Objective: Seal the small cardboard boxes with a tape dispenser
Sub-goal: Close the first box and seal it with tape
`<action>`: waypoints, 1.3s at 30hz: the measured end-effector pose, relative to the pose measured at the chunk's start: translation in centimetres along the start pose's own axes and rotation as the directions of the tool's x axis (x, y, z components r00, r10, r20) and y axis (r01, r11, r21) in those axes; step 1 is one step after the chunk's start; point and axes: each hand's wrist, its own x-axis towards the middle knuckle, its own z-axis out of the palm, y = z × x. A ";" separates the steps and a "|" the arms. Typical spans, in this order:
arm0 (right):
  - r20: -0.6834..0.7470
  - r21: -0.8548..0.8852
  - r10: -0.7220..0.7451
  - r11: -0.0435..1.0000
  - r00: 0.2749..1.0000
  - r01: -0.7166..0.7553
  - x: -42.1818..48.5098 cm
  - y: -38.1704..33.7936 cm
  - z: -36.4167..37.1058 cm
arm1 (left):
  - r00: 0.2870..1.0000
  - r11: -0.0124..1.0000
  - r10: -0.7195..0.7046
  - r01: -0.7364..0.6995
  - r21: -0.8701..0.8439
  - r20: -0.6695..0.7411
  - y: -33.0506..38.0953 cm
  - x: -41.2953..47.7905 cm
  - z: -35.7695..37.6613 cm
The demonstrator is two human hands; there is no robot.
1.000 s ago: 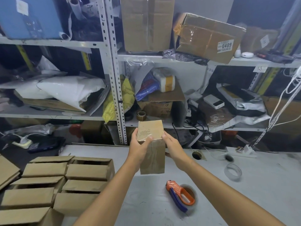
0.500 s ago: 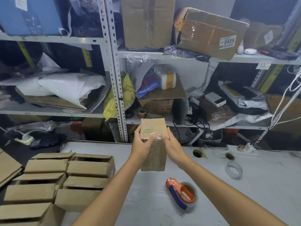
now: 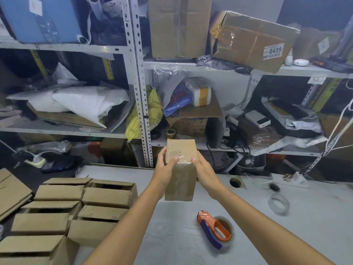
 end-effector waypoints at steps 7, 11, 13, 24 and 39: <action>0.061 0.010 0.066 0.998 0.996 -0.067 -0.4 -0.4 0.5 | 0.998 1.000 -0.019 0.019 0.003 -0.061 -0.4 0.0 -0.6; 0.029 0.089 0.137 0.986 0.990 -0.139 -0.1 -0.7 0.0 | 0.996 0.999 -0.041 0.041 -0.003 -0.076 -0.4 0.0 -0.7; 0.016 0.096 0.133 0.986 0.991 -0.134 -0.2 -0.8 0.1 | 0.997 0.999 -0.041 0.041 0.006 -0.068 -0.4 -0.1 -0.5; -0.085 0.135 0.203 0.972 0.976 -0.190 0.1 -0.6 -0.5 | 0.995 0.994 -0.053 0.061 -0.090 0.090 0.5 -0.6 -0.8; -0.056 0.101 0.168 0.982 0.984 -0.162 -0.8 -2.2 0.8 | 0.996 0.986 -0.082 0.086 -0.144 0.036 0.3 -0.5 -1.5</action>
